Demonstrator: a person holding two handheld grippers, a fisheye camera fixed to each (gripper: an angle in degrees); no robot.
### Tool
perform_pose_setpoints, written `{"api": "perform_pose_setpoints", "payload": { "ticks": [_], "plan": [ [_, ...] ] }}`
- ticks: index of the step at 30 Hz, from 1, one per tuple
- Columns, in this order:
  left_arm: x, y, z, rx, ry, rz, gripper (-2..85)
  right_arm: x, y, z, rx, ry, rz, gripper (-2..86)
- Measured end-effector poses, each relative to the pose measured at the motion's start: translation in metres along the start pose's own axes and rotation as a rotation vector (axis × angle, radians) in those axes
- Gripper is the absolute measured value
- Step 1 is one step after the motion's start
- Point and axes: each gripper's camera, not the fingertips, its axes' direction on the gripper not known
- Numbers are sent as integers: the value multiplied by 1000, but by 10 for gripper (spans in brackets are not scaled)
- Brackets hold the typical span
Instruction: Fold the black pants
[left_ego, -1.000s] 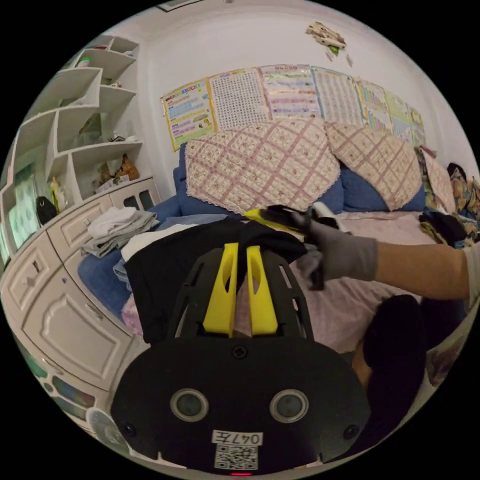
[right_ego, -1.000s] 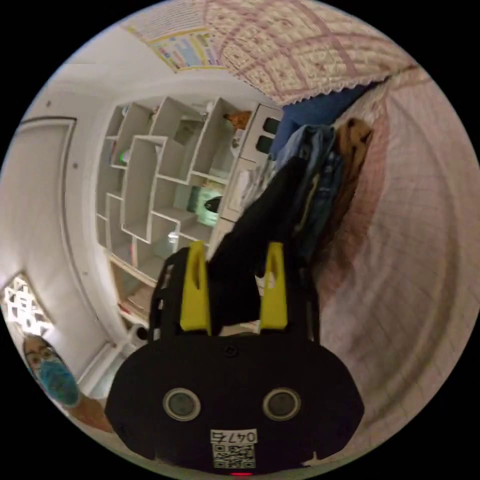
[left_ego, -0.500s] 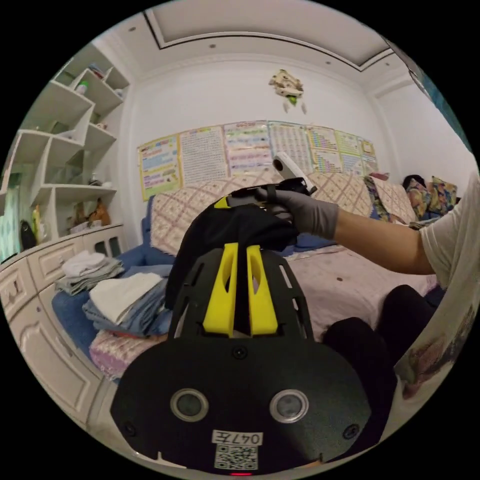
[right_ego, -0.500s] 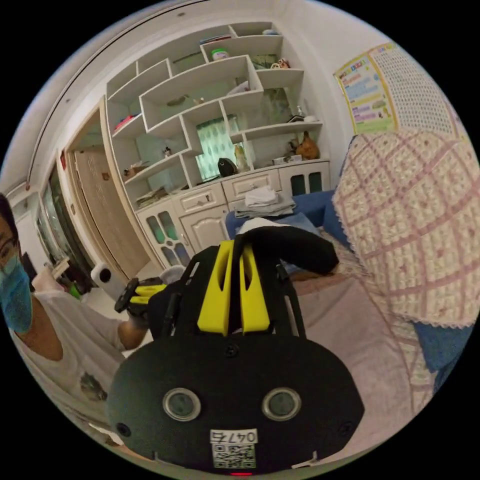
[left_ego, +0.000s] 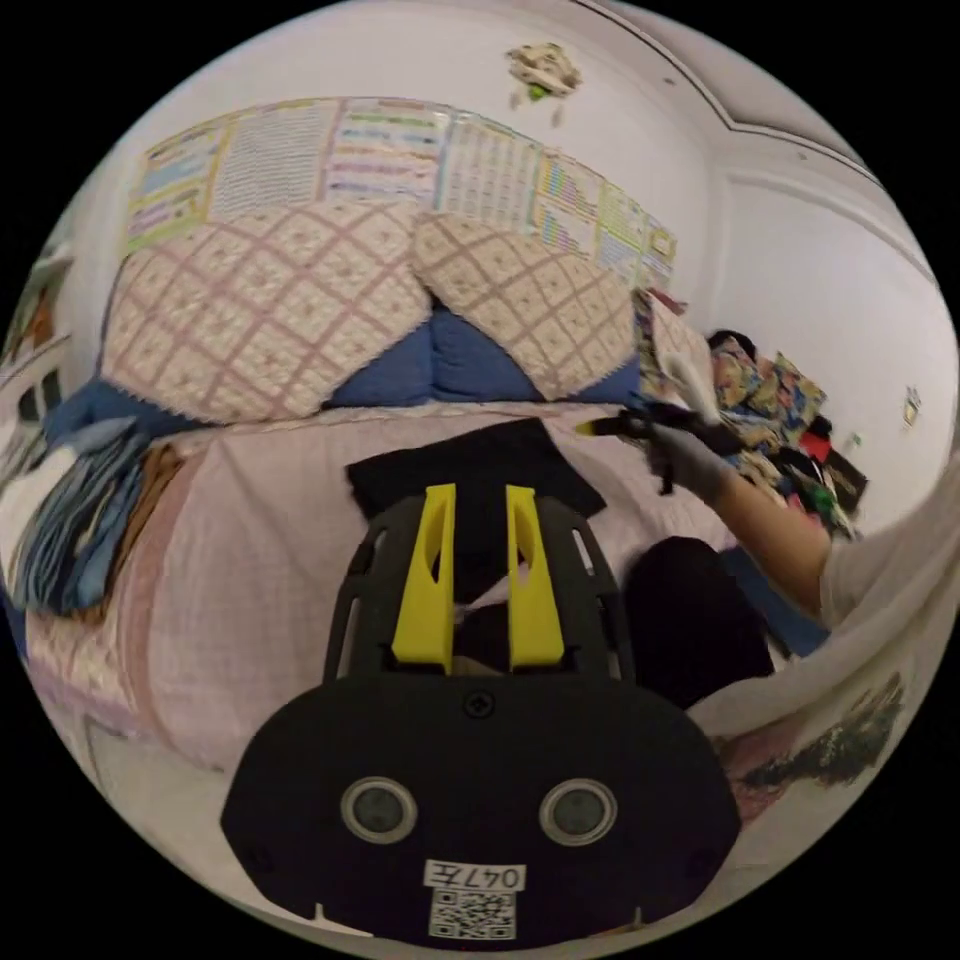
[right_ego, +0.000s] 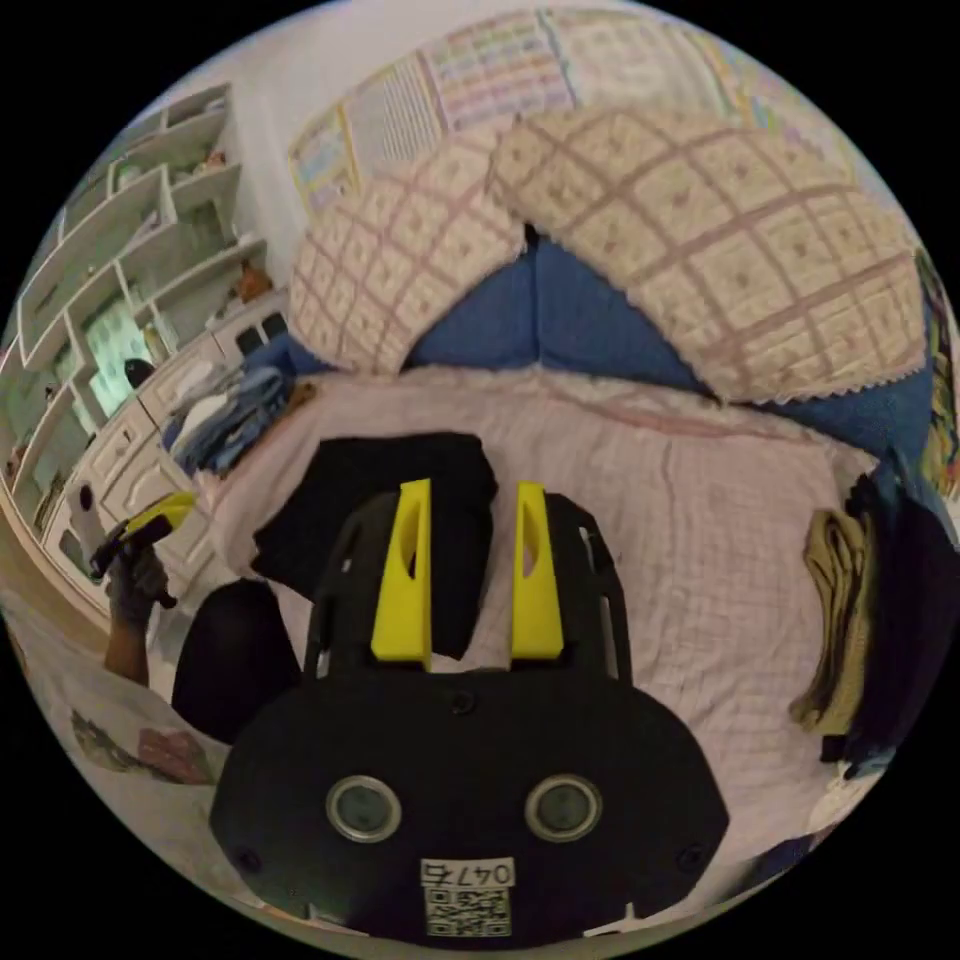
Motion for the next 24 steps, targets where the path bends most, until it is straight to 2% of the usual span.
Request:
{"api": "perform_pose_setpoints", "payload": {
  "ticks": [2, 4, 7, 9, 13, 18, 24],
  "plan": [
    [-31, 7, 0, -21, -12, -139, 64, -25, 15, -42, 166, 46, -51, 60],
    [-48, 14, 9, -46, -7, -231, 64, -49, 20, -54, 203, 104, -127, 56],
    [-48, 17, 46, -120, 33, -284, 71, -73, 21, -48, 116, 286, -214, 60],
    [-34, 15, 80, -167, 104, -295, 86, -65, 24, -50, 99, 369, -145, 63],
    [-20, 14, 125, -261, 91, -314, 103, -20, 34, -68, -5, 143, -61, 79],
    [-11, 14, 188, -315, 230, -380, 90, 19, 48, -73, -164, 4, -6, 81],
    [21, 6, 235, -386, 200, -318, 53, 28, 54, -82, -267, -130, 36, 25]
  ]
}}
